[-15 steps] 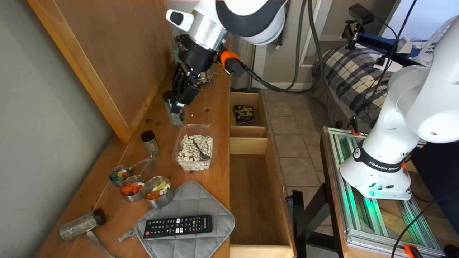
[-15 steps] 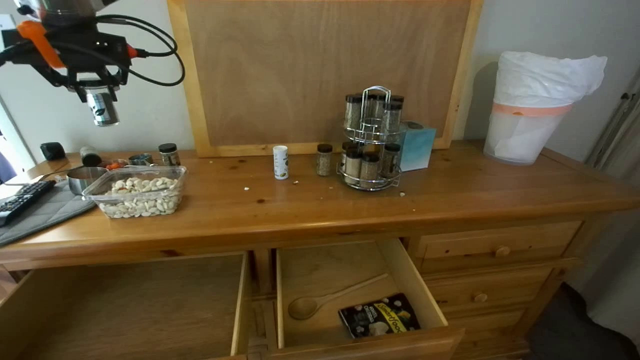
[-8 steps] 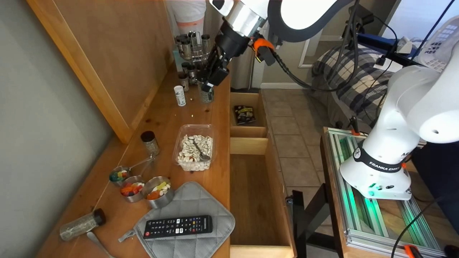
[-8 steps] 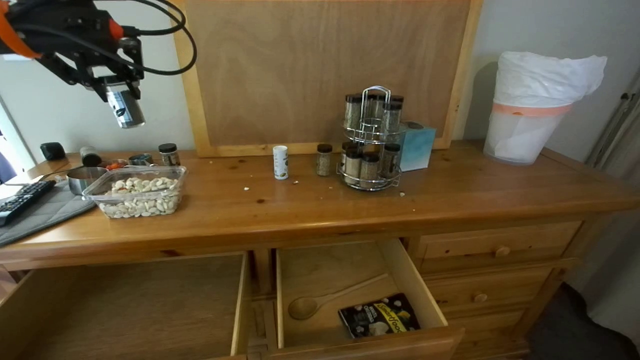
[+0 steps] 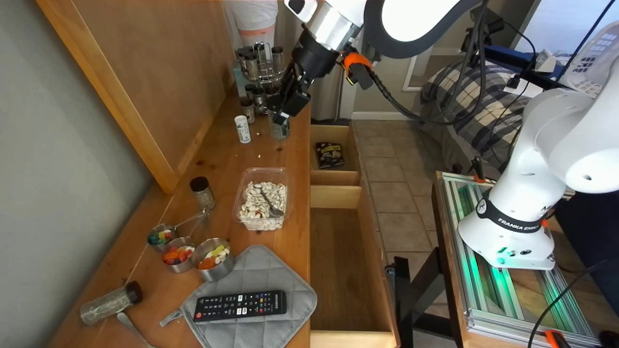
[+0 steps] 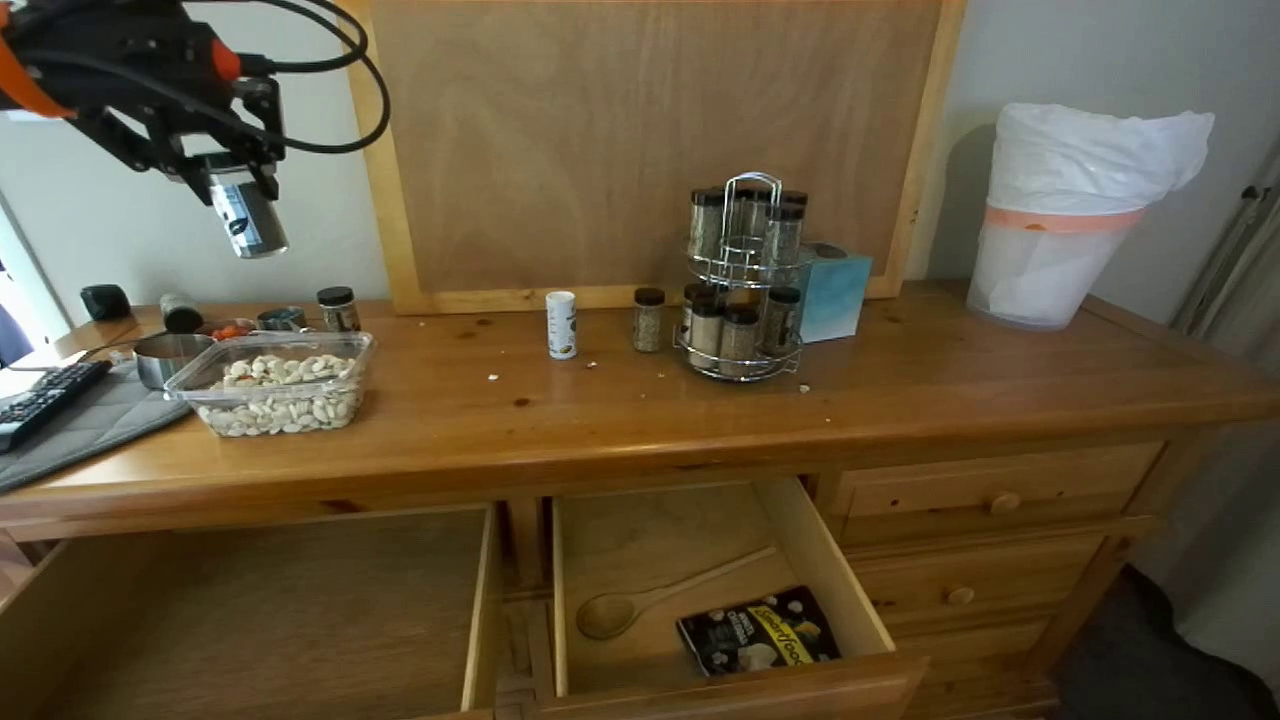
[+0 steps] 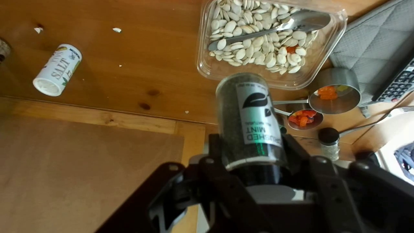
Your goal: Put the spice bottle on the rack
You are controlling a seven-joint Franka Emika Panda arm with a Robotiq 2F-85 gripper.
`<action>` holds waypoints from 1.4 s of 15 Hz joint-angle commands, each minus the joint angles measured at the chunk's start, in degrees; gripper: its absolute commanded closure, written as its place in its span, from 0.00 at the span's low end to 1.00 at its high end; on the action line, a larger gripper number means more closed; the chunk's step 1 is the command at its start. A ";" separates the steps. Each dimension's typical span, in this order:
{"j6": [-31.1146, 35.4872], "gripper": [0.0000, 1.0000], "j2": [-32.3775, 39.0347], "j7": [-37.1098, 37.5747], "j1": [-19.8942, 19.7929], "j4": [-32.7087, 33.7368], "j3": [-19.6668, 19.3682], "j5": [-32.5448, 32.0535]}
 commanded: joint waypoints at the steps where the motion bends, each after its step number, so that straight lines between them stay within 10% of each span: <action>1: 0.23 0.52 0.09 1.92 3.87 -0.07 -3.82 -2.55; 3: 0.23 0.52 0.09 1.93 3.87 -0.07 -3.82 -2.55; 4: 0.47 0.77 0.27 3.30 2.67 0.04 -3.88 -3.39; 21: 4.70 0.77 8.68 22.39 -9.17 11.34 -14.55 -16.34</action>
